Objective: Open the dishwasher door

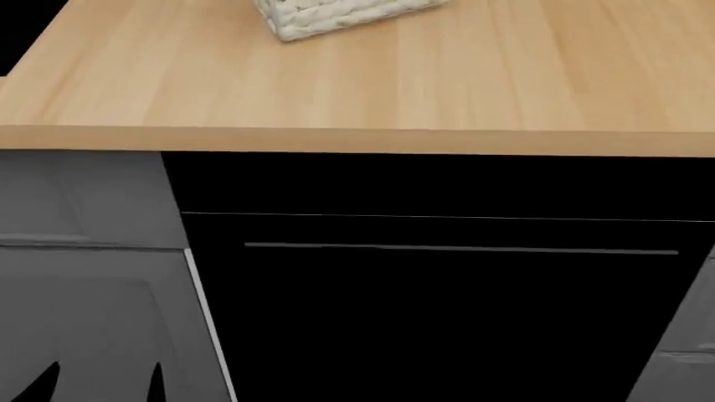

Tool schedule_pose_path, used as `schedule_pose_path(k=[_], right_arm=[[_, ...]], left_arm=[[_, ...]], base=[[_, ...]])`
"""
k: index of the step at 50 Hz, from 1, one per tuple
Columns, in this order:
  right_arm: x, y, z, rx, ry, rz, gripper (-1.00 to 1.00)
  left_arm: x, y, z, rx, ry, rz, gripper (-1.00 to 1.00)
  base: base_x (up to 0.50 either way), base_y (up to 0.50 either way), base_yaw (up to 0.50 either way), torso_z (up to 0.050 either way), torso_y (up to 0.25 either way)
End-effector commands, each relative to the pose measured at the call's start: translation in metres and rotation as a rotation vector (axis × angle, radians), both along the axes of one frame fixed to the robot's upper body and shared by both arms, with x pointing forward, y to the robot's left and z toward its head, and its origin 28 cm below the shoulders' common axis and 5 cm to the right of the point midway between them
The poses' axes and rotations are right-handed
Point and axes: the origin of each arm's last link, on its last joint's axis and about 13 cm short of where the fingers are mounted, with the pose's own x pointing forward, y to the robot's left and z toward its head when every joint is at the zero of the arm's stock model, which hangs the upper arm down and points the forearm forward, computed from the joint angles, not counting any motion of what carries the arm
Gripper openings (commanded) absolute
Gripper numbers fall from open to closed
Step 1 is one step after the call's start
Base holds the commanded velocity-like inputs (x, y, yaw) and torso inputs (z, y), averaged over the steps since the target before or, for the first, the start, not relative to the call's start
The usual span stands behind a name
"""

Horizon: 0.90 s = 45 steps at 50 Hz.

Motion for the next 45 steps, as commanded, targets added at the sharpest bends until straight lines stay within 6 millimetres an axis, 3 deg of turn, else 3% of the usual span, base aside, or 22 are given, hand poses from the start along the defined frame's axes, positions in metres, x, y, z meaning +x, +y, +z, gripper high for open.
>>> schedule_pose_path(k=[1,15,17,45], right_arm=[[-0.0011,0.0010,0.0021,0.011,-0.022,0.021,1.00],[-0.0004,0.0013,0.0006,0.000,-0.009,-0.004,1.00],[-0.0006,0.0015,0.0013,0.001,-0.010,-0.003,1.00],[0.0003,0.0007,0.0007,-0.001,0.002,-0.008,1.00]], left_arm=[[-0.0003,0.0006,0.0014,-0.007,-0.010,0.002,1.00],[-0.0001,0.0002,-0.0007,0.007,-0.012,0.004,1.00],[-0.0002,-0.0003,-0.0010,0.080,-0.030,0.031,1.00],[-0.0002,-0.0013,-0.0009,0.077,-0.011,0.025,1.00]], base=[[0.50,0.00,0.00,0.000,0.000],[0.07,0.00,0.00,0.000,0.000],[0.00,0.00,0.00,0.000,0.000],[0.00,0.00,0.00,0.000,0.000]])
